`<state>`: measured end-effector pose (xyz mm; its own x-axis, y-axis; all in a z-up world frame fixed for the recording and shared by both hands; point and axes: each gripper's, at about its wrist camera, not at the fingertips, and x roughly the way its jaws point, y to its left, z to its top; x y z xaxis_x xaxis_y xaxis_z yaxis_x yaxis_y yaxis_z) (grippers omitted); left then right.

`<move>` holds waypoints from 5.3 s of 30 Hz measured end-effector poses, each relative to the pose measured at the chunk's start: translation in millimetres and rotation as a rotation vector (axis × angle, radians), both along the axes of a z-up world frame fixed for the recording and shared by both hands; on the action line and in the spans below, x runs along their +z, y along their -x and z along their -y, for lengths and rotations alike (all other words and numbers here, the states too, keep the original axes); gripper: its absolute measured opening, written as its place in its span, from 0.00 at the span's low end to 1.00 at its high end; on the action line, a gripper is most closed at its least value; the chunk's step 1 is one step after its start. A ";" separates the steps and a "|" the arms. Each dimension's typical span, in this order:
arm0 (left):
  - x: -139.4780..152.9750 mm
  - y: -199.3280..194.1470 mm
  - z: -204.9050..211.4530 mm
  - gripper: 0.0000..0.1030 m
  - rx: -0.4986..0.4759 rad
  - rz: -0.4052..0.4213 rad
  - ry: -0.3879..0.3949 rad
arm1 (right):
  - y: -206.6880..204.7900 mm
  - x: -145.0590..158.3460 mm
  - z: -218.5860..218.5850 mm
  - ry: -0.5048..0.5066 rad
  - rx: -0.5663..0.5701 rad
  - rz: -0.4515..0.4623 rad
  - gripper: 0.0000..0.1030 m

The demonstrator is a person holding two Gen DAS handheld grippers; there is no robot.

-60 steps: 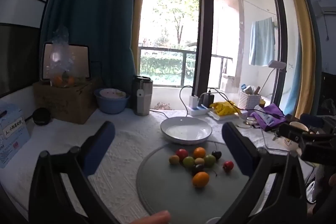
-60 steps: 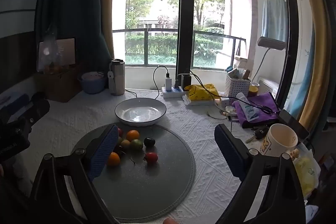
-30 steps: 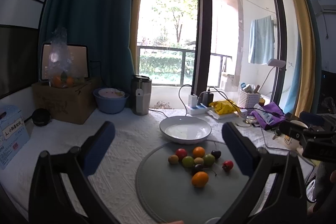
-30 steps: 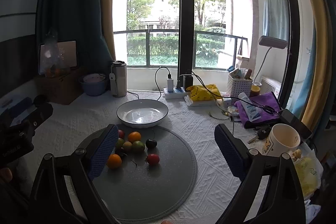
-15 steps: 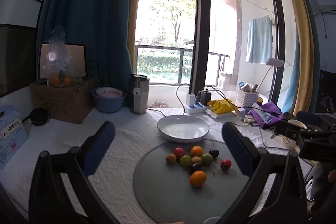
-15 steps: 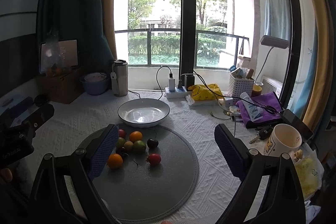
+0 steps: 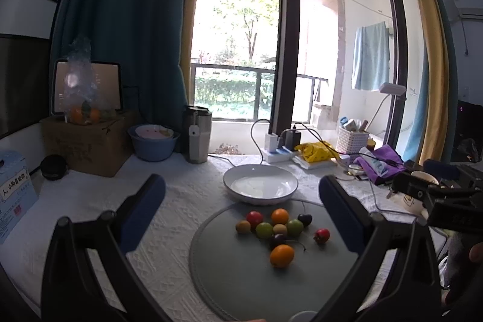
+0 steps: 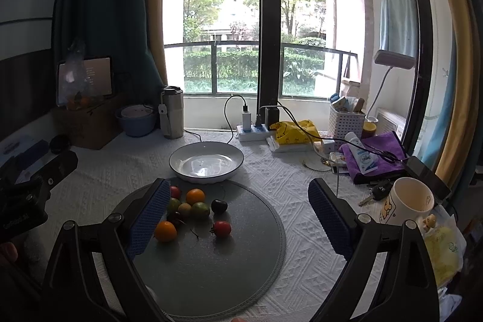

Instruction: Organize fruits

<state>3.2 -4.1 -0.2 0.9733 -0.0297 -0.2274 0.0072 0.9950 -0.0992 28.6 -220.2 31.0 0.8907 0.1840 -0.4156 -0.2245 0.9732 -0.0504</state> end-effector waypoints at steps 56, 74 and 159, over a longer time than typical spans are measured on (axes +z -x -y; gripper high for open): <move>-91.1 -107.0 50.2 0.86 -0.171 -0.467 -0.061 | -97.7 -93.1 3.5 -0.027 0.106 -0.329 0.73; -116.5 -122.1 59.3 0.34 -0.262 -0.620 -0.060 | -122.9 -134.3 -16.5 -0.024 0.246 -0.489 0.33; -60.8 -305.5 -23.5 0.44 -0.203 -0.526 0.095 | -307.3 -86.6 -86.1 -0.041 0.258 -0.463 0.34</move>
<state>308.8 19.4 -61.0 0.7025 -0.2487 -0.6669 0.1228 0.9653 -0.2306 335.9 -134.0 -55.6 0.5392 0.3967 -0.7429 -0.4463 0.8827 0.1473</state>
